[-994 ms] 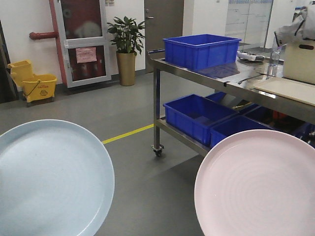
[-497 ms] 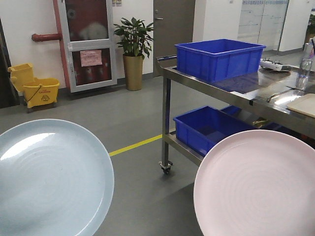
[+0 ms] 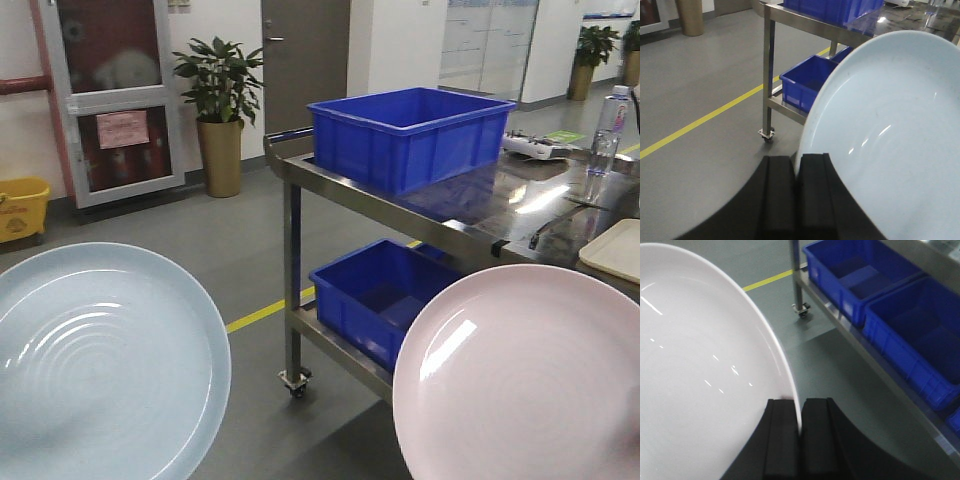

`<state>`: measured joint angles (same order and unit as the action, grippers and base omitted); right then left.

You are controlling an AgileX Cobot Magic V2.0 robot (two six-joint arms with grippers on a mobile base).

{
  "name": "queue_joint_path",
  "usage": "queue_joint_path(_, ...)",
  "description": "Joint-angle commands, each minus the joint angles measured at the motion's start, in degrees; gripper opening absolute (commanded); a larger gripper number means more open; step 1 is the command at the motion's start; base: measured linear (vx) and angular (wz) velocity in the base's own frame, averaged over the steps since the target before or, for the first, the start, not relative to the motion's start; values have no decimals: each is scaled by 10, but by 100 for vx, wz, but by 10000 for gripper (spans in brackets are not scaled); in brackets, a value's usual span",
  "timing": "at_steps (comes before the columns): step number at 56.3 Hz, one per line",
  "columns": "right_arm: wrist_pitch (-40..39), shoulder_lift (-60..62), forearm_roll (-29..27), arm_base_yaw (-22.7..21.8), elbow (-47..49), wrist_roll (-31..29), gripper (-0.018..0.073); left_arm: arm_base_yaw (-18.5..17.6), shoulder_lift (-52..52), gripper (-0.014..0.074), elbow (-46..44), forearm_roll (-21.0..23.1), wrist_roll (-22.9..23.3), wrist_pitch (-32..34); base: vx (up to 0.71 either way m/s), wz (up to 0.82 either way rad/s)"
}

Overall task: Grab plate from conveyor and place on tray
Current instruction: 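Hold both plates while the base drives to the table with the tray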

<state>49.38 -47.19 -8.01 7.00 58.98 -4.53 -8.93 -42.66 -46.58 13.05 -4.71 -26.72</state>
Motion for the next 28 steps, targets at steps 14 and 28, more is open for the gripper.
queue_joint_path(14, -46, 3, -1, -1, 17, 1, -9, -3, 2, -6, -18, 9, 4, 50, 48, -39)
queue_joint_path(28, -46, 3, -1, -1, 17, 1, -9, -3, 2, -6, -18, 9, 4, 50, 46, -41)
